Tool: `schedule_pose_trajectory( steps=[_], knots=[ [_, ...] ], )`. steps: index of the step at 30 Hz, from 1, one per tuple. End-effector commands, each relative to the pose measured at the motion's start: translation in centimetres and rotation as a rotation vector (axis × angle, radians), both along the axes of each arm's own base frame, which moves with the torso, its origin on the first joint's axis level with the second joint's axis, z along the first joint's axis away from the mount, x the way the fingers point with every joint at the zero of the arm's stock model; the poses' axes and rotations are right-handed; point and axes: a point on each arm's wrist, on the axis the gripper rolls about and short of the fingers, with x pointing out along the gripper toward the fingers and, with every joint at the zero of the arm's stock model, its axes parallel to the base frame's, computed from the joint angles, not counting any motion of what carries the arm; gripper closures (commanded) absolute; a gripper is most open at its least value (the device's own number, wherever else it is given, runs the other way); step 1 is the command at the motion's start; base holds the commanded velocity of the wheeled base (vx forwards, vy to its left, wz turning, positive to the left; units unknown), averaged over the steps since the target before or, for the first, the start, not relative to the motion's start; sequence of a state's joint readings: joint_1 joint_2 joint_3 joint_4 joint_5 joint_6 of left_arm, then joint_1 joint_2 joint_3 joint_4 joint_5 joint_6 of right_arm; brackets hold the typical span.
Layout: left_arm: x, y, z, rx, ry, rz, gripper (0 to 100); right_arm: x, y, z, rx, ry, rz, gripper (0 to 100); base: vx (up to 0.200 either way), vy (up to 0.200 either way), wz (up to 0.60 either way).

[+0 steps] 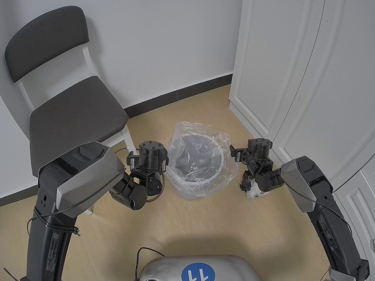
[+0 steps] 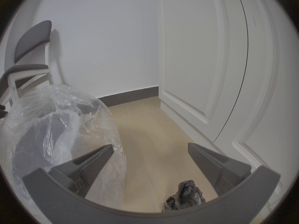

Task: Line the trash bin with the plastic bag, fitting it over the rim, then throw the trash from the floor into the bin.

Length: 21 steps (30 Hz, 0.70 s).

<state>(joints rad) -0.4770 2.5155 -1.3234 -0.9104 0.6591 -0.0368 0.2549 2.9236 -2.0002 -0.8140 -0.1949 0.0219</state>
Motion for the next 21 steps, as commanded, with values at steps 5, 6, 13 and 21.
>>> schedule_pose_trajectory(
  steps=[5, 6, 13, 21],
  knots=[
    [-1.3, -1.9, 0.3, -0.008, -0.002, -0.047, 0, 0.0, 0.5, 2.1, 0.013, -0.045, -0.011, 0, 0.000, 0.000, 0.00],
    [-1.3, -2.0, 0.2, -0.010, -0.002, -0.050, 0, 0.0, 0.6, 2.1, 0.012, -0.048, -0.009, 0, 0.000, 0.000, 0.00],
    [-2.2, -3.4, -0.1, -0.028, 0.001, -0.080, 0, -0.3, 1.5, 3.2, 0.022, -0.080, 0.006, 0, 0.000, 0.000, 0.00],
    [-0.4, -2.7, -4.2, 0.010, 0.060, -0.046, 0, -0.2, 1.4, 3.2, 0.021, -0.084, 0.004, 0, 0.000, 0.000, 0.00]
  ],
)
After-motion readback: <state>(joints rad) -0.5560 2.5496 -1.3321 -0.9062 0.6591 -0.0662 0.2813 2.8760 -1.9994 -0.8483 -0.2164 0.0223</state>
